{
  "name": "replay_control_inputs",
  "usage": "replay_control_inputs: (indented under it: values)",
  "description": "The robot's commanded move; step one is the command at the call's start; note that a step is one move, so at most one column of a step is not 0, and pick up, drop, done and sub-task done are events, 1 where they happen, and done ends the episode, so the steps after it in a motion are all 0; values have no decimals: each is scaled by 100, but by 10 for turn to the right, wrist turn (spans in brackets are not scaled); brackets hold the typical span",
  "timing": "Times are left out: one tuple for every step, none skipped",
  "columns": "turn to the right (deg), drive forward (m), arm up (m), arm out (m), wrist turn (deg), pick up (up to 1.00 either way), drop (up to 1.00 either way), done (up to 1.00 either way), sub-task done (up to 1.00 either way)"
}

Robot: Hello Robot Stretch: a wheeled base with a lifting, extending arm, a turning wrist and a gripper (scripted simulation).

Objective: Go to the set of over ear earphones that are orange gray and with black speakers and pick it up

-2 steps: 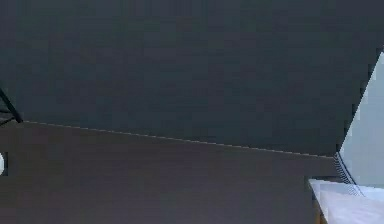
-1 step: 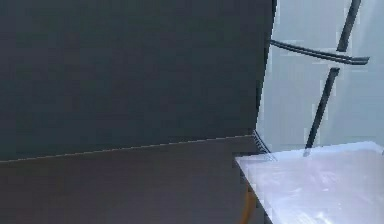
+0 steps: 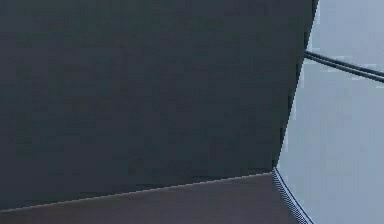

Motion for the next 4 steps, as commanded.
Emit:
replay_control_inputs:
  values:
    - [120, 0, 0, 0, 0, 0, 0, 0, 0]
    - [0, 0, 50, 0, 0, 0, 0, 0, 0]
    - [0, 0, 34, 0, 0, 0, 0, 0, 0]
    - [0, 0, 0, 48, 0, 0, 0, 0, 0]
